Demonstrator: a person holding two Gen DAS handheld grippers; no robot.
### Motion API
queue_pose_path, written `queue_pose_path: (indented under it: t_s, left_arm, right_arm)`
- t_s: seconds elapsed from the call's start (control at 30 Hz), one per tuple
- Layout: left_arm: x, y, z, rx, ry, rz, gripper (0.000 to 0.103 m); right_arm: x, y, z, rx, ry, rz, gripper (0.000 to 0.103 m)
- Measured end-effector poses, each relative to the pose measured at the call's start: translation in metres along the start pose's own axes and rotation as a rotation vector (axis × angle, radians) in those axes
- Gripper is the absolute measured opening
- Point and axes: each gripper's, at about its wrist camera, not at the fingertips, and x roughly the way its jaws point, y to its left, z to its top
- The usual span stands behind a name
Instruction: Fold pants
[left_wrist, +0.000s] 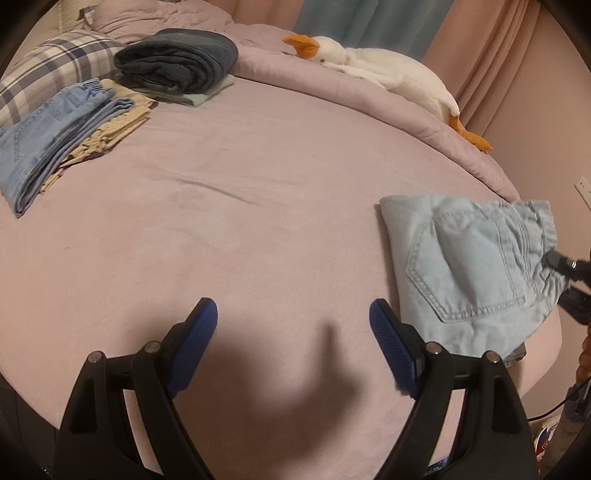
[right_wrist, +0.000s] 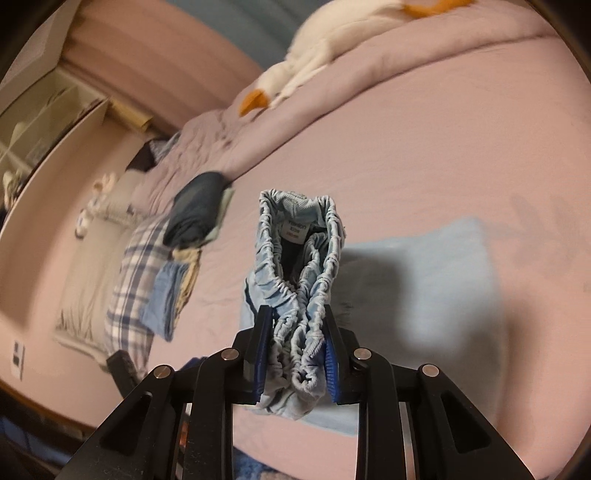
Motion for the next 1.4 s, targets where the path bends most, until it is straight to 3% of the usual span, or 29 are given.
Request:
queue_pose_path:
  t_s: [0.27, 0.37, 0.43, 0.53, 0.6, 0.67, 0.73, 0.8, 0.87, 1.03, 1.1, 1.27, 1.37, 1.4]
  left_arm:
    - [0.023, -0.043, 0.01, 0.111, 0.036, -0.03, 0.084]
    - [0.031, -0.062, 0.018, 0.154, 0.04, -0.068, 0.084]
    - [0.035, -0.075, 0.025, 0.181, 0.036, -0.098, 0.084]
    - [0.045, -0.089, 0.037, 0.211, 0.037, -0.121, 0.083]
    - [0.052, -0.098, 0.047, 0.23, 0.04, -0.146, 0.073]
    - [0.058, -0.107, 0.056, 0.245, 0.043, -0.163, 0.065]
    - [0.07, -0.117, 0.067, 0.254, 0.063, -0.198, 0.052]
    - [0.084, -0.126, 0.075, 0.259, 0.102, -0.237, 0.021]
    - [0.098, -0.135, 0.078, 0.269, 0.148, -0.247, 0.006]
    - [0.142, -0.141, 0.083, 0.259, 0.23, -0.196, 0.008]
    - [0.153, -0.143, 0.085, 0.259, 0.225, -0.182, 0.003]
    - [0.162, -0.141, 0.095, 0.197, 0.228, -0.199, 0.003]
    - [0.145, -0.121, 0.104, 0.102, 0.186, -0.228, 0.004]
    - [0.135, -0.115, 0.106, 0.088, 0.164, -0.223, 0.014]
  right_arm:
    - [0.004, -0.048, -0.008, 0.101, 0.024, -0.038, 0.027]
    - [0.019, -0.065, -0.011, 0.11, 0.065, -0.165, 0.03]
    - [0.022, -0.07, -0.013, 0.128, 0.07, -0.162, 0.037]
    - [0.013, -0.062, -0.011, 0.078, 0.066, -0.205, 0.047]
    - [0.002, -0.049, -0.007, 0.004, 0.04, -0.313, 0.051]
    - [-0.013, -0.027, -0.006, -0.121, -0.042, -0.408, 0.051]
    - [-0.017, -0.004, -0.007, -0.245, -0.082, -0.389, 0.051]
    - [-0.009, 0.014, -0.011, -0.327, -0.075, -0.333, 0.049]
    - [0.009, 0.028, -0.017, -0.404, -0.034, -0.299, 0.029]
    - [0.044, 0.007, -0.027, -0.384, 0.09, -0.356, 0.022]
    - [0.043, 0.004, -0.032, -0.398, 0.092, -0.363, 0.019]
    - [0.032, 0.016, -0.034, -0.401, 0.109, -0.367, 0.019]
    - [0.025, 0.04, -0.048, -0.482, 0.098, -0.267, 0.019]
    - [0.029, 0.051, -0.055, -0.516, 0.105, -0.224, 0.019]
